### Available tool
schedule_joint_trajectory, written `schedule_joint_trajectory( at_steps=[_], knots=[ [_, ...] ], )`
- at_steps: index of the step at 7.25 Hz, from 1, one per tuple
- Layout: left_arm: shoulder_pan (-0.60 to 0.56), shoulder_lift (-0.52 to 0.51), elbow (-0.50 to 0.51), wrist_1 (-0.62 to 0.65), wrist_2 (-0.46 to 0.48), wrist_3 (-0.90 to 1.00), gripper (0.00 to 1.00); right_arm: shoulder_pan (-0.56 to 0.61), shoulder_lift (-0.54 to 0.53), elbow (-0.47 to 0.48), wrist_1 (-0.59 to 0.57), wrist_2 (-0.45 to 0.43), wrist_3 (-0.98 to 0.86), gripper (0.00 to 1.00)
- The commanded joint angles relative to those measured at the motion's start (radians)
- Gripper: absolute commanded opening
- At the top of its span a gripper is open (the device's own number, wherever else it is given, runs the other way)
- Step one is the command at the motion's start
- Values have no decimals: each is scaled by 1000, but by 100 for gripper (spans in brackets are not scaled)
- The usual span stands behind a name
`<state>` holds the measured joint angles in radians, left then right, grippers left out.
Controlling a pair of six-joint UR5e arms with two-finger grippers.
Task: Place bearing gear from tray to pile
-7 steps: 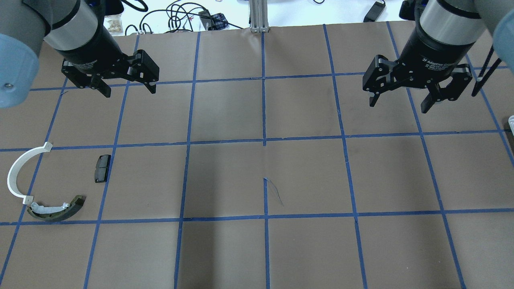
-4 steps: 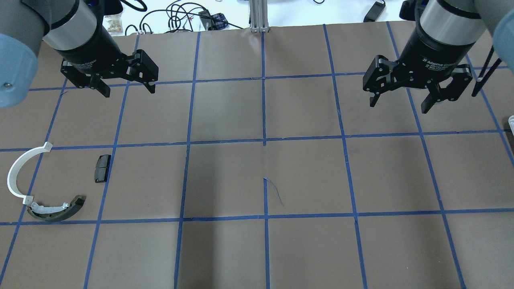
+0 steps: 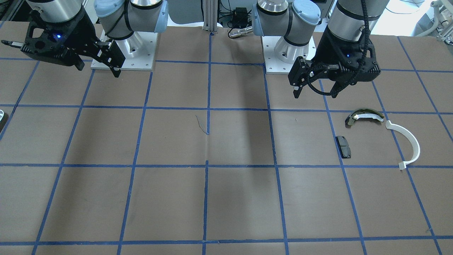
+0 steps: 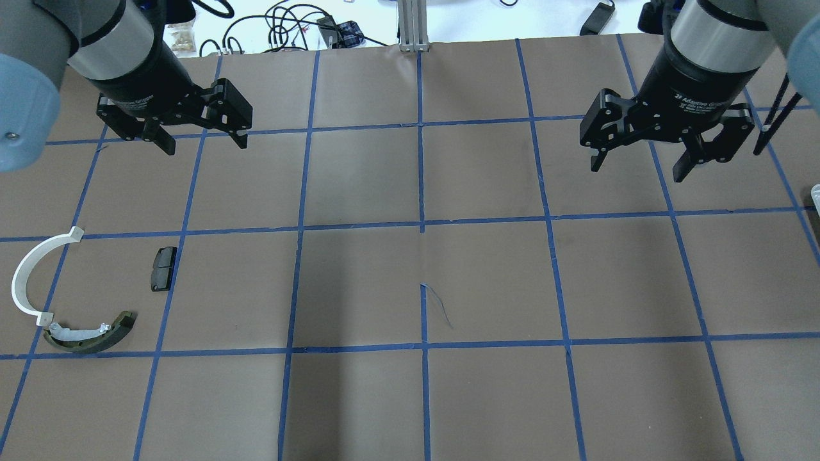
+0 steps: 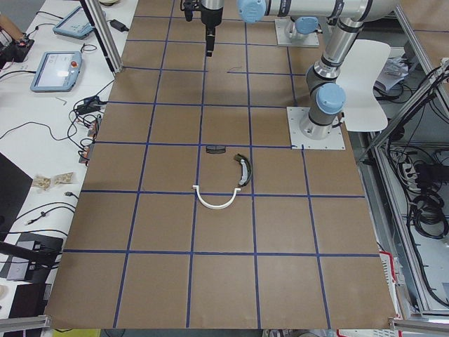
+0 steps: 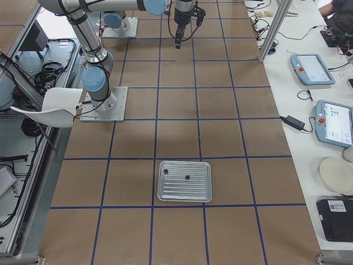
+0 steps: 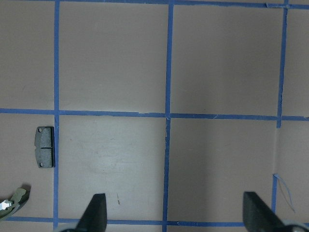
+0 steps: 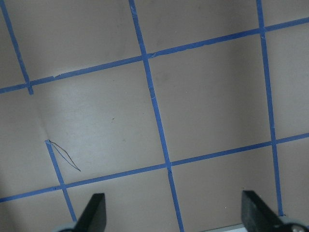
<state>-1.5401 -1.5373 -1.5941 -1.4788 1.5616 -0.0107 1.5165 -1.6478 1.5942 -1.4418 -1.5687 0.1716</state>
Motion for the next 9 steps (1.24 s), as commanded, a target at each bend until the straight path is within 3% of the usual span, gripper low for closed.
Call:
schedule_joint_trajectory(
  at_steps=[1,4,6,9],
  knots=[
    [0,-3,3,-1,0,0,100,-91,28,3,8,-48,-15,100],
    [0,-4,3,0,0,-2,100,-406,58,1,-47,-77,-313,100],
    [0,-4,3,0,0,-2,100,-540,152,0,-209,-159,-503,100],
    [0,-4,3,0,-2,-2,100,-743,333,-16,-404,-152,-748,100]
  ],
)
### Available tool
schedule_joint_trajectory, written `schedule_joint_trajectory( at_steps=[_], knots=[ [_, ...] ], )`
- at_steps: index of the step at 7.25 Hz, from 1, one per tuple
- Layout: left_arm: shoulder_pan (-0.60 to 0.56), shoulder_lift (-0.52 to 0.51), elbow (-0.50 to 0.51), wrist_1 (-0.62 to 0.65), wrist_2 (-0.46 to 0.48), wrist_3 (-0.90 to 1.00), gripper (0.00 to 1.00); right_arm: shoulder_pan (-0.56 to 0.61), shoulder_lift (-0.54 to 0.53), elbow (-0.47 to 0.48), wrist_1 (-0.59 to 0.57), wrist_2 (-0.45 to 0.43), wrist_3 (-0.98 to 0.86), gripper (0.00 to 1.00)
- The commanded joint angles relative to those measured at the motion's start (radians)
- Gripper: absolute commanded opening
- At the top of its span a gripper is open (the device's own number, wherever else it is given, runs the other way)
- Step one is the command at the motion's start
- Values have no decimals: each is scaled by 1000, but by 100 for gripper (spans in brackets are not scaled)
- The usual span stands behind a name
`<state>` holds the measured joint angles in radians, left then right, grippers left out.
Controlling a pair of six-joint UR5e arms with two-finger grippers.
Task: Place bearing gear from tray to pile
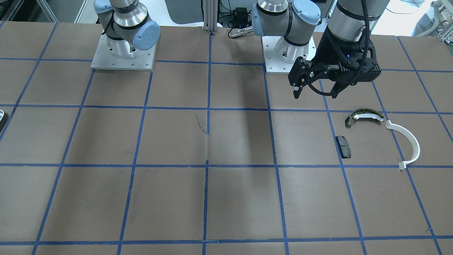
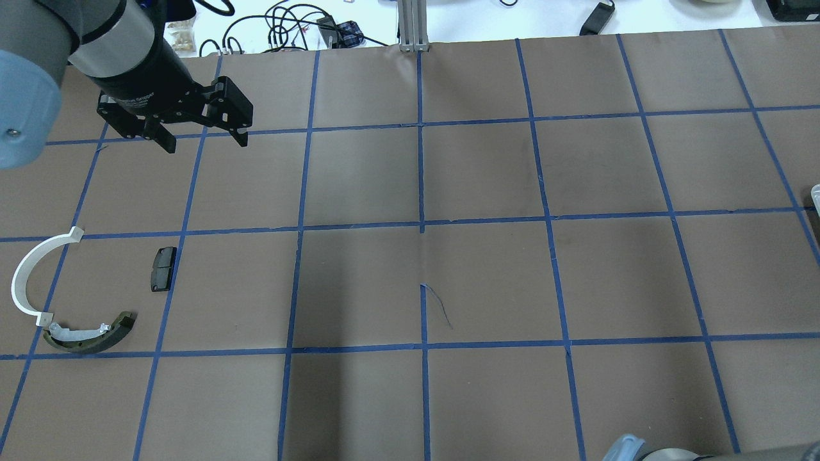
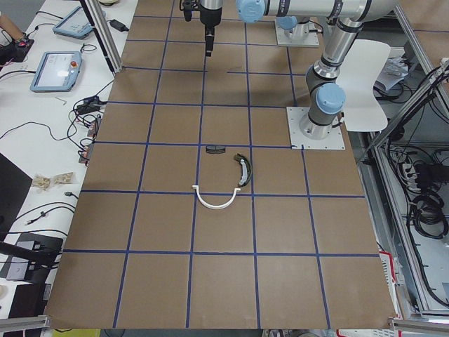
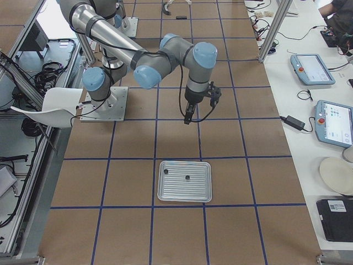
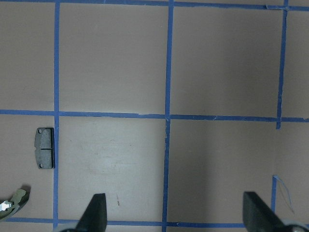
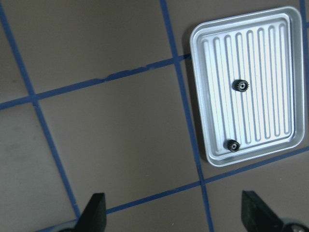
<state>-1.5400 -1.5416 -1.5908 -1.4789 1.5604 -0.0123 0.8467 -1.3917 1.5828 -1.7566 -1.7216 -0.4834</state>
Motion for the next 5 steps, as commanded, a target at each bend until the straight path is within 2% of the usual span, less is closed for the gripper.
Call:
schedule_joint_trajectory(
  at_steps=[1,5],
  knots=[
    [0,0,0,0,0,0,100,-93,133,-4,-148,0,-107,100],
    [0,0,0,0,0,0,100,-120,290,-4,-286,0,-92,97]
  ],
)
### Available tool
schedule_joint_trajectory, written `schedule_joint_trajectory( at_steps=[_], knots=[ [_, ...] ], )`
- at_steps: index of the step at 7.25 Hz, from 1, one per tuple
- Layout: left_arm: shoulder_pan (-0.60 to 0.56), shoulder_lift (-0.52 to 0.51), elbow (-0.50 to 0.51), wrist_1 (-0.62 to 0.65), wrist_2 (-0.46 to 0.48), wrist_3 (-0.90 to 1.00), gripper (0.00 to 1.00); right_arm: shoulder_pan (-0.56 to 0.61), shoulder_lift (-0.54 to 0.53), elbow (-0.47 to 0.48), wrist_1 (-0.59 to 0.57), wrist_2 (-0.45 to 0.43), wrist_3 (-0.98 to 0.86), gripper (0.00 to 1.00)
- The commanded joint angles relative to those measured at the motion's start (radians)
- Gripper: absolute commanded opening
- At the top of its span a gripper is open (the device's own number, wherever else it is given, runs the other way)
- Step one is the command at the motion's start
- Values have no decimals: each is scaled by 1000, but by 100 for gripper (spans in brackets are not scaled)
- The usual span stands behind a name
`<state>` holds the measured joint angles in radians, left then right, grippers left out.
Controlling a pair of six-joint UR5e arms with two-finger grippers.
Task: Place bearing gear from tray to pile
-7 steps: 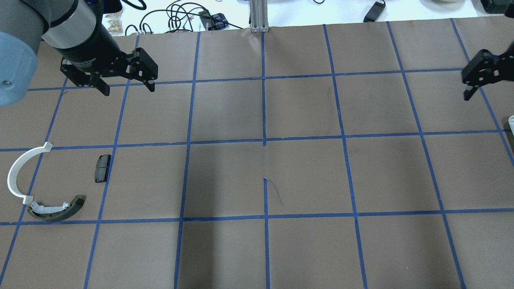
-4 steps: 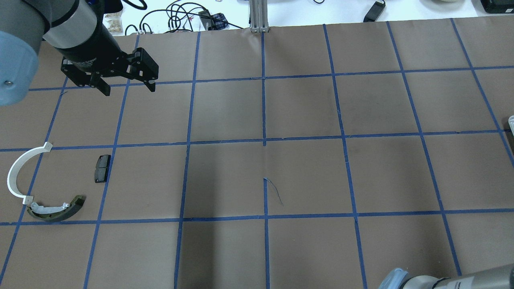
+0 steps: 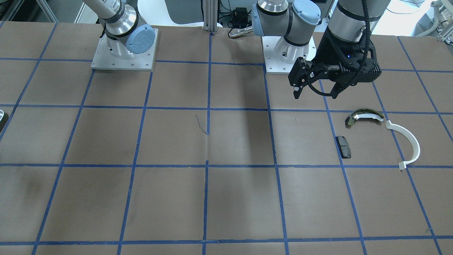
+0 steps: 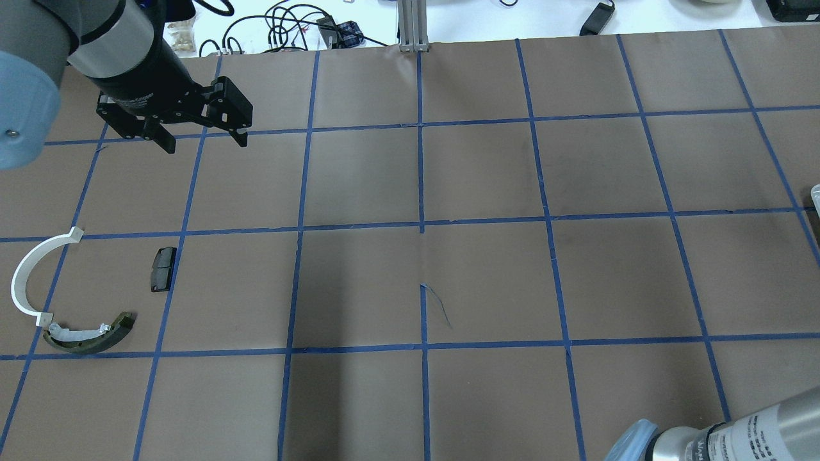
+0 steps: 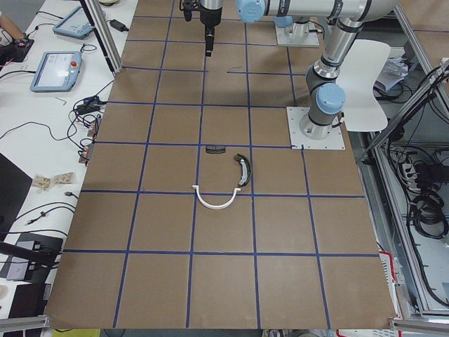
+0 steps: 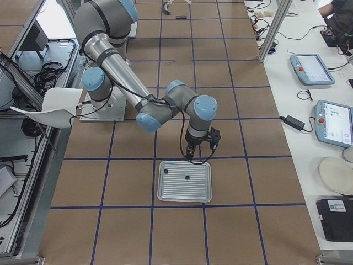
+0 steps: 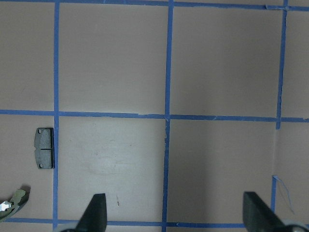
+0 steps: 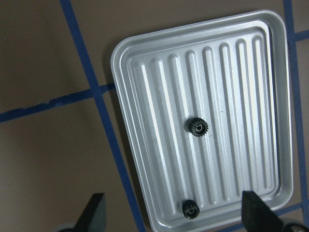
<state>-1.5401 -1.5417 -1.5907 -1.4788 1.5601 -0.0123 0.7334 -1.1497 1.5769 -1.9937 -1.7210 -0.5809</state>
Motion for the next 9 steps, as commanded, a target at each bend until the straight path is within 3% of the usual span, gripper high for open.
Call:
schedule_joint_trajectory(
  at_steps=[1,2,3,6,9],
  knots=[
    [0,0,0,0,0,0,100,-12,73,-1,-54,0,7,89],
    [0,0,0,0,0,0,100,-28,85,-1,-57,1,7,88],
    [0,0,0,0,0,0,100,-46,99,-1,-57,3,-2,79],
    [0,0,0,0,1,0,100,-55,152,-1,-165,3,-39,77],
    [0,2,0,-2,1,0,100,-59,176,-1,-188,4,-36,71]
  ],
)
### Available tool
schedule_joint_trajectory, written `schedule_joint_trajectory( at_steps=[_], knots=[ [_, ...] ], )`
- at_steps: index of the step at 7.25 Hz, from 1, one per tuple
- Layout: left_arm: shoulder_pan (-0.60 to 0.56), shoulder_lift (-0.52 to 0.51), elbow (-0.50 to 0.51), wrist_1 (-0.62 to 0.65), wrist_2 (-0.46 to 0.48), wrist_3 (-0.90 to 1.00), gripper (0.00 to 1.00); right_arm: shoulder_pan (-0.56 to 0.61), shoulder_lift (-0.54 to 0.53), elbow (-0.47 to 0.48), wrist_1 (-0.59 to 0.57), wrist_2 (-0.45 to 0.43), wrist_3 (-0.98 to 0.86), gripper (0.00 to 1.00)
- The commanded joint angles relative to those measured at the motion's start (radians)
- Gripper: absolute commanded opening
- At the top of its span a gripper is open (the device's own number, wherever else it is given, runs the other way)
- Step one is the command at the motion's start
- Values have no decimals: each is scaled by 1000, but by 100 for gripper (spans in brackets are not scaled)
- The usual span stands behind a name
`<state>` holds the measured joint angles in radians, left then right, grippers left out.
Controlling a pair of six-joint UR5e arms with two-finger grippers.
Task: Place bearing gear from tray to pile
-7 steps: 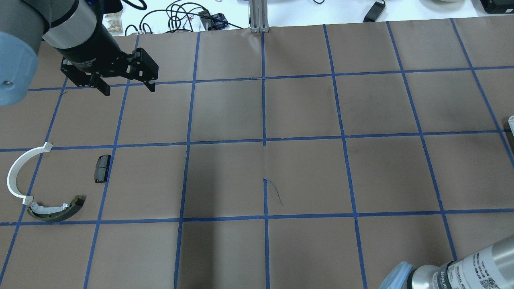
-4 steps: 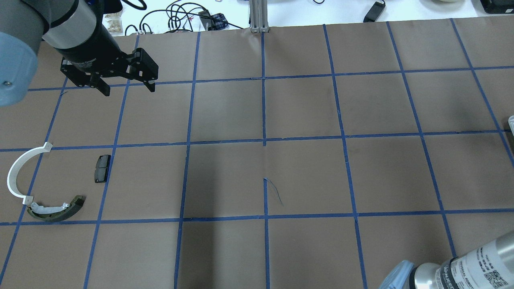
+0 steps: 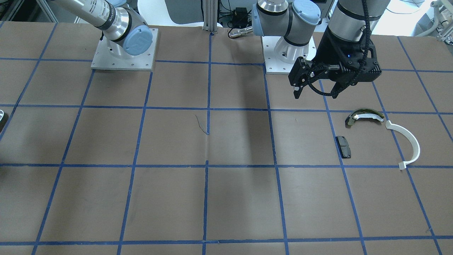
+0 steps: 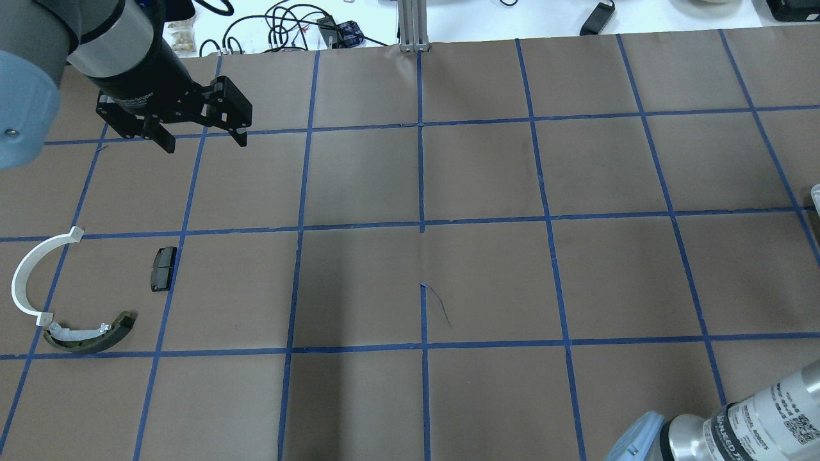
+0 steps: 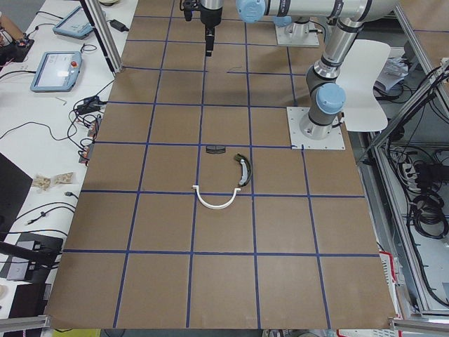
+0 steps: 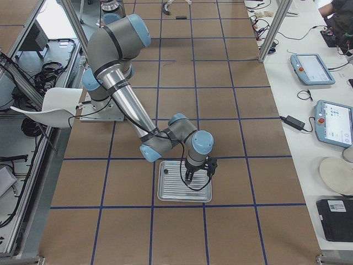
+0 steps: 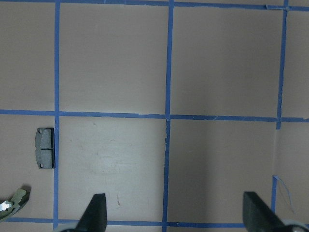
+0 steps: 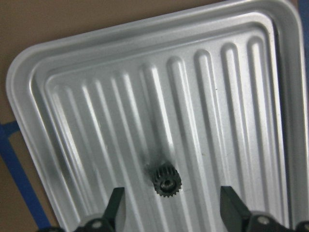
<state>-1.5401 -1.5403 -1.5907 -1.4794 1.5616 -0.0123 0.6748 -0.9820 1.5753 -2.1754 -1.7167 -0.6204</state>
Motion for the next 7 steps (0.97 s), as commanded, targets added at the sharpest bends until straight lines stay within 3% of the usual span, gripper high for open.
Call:
schedule_joint_trajectory(
  at_steps=[1,6,7],
  knots=[
    [0,0,0,-1,0,0,100,-1,16,0,-6,2,4,71],
    [0,0,0,1,-2,0,100,-1,34,0,-24,-1,4,64],
    [0,-1,0,1,-2,0,100,-1,34,0,-23,0,2,46]
  ],
)
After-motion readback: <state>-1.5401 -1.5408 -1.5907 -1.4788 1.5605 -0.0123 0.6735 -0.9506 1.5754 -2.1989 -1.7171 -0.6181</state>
